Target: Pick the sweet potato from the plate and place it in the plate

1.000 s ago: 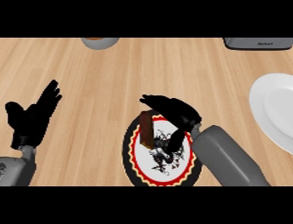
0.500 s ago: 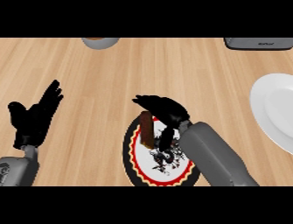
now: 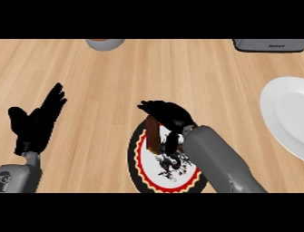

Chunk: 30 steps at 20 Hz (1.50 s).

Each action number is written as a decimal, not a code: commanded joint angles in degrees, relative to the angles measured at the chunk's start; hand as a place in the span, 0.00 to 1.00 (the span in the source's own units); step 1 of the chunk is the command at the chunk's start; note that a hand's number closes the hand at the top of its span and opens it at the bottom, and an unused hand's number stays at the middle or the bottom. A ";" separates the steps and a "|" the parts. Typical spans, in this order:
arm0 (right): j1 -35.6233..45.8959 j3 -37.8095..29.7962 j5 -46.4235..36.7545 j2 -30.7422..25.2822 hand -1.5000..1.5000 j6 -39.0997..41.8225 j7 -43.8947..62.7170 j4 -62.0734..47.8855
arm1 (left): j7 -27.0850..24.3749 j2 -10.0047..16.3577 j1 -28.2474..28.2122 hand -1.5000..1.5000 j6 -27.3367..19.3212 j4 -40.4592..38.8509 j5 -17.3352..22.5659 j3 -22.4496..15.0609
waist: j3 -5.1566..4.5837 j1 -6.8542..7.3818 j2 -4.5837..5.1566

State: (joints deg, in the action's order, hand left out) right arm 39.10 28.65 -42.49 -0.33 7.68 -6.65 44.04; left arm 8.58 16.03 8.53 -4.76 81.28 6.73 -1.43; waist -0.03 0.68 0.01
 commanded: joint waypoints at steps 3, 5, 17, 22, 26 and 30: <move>2.74 4.12 0.27 0.31 1.00 4.36 -1.45 -2.79 | 2.56 0.35 -0.68 0.50 0.34 4.15 -0.72 0.67 | 0.05 0.41 0.08; 1.41 4.72 0.25 0.30 1.00 2.28 -5.05 -2.27 | 2.03 0.89 1.94 0.50 1.82 -0.22 -0.26 2.56 | 0.04 0.10 0.12; -3.92 3.62 2.59 -1.32 1.00 -8.10 1.61 1.77 | 1.27 -2.34 2.89 0.50 0.51 -2.93 -2.50 2.49 | 0.02 -1.13 -0.06; -11.68 -1.75 2.81 -12.70 1.00 -12.44 8.61 9.31 | 2.10 0.23 0.63 0.50 1.53 -0.24 -1.68 4.05 | -0.01 -2.94 -0.72; -16.00 -3.35 -0.28 -15.22 1.00 -21.31 13.47 22.99 | 0.40 -0.69 -1.22 0.50 1.13 -1.43 -2.00 4.07 | -0.07 -4.15 -1.13; -15.51 -8.48 -3.78 -18.90 1.00 -29.29 18.19 32.74 | 1.92 0.44 -1.61 0.50 1.97 0.37 -0.03 5.81 | -0.08 -4.31 -1.49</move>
State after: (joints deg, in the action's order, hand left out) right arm 25.08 23.72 -43.64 -15.73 -15.10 7.53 67.95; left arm 9.76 15.64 7.56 -3.45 81.04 5.40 3.02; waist -0.08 -3.05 -1.19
